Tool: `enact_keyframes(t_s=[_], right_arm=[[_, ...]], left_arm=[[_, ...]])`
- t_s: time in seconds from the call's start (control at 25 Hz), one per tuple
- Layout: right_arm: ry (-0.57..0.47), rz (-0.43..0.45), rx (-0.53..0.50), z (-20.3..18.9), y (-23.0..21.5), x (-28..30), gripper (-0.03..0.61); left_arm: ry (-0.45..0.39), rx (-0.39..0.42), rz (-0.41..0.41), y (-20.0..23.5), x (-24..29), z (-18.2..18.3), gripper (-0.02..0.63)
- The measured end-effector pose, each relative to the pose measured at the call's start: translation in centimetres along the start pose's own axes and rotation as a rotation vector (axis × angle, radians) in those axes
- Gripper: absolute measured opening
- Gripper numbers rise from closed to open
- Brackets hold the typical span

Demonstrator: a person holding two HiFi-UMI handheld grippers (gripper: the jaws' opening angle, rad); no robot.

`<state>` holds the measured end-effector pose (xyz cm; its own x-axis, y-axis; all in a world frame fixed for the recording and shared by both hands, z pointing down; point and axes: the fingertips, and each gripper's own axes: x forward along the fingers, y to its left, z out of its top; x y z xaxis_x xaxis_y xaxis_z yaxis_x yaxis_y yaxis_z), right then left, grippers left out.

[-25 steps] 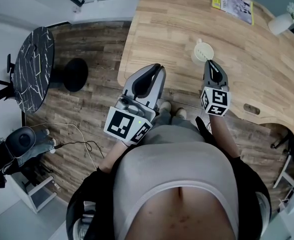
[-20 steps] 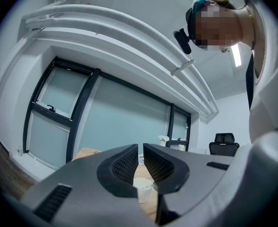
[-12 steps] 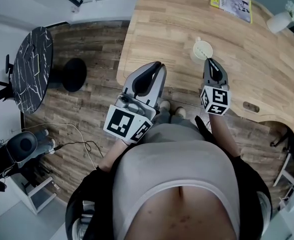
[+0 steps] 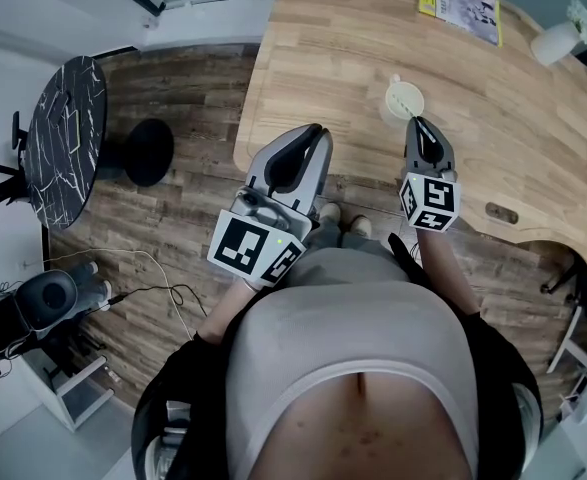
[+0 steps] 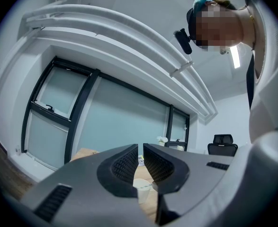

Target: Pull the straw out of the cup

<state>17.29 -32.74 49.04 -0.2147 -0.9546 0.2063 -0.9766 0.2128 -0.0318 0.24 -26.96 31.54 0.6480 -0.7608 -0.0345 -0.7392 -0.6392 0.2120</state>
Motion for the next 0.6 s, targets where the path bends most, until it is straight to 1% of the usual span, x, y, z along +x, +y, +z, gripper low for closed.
enact_keyframes(t_s=[0.6], right_arm=[[-0.021,-0.012,0.007,0.71,-0.04,-0.68,0.044]], left_arm=[[-0.006,-0.004,-0.021,-0.31,0.16,0.23,0.021]])
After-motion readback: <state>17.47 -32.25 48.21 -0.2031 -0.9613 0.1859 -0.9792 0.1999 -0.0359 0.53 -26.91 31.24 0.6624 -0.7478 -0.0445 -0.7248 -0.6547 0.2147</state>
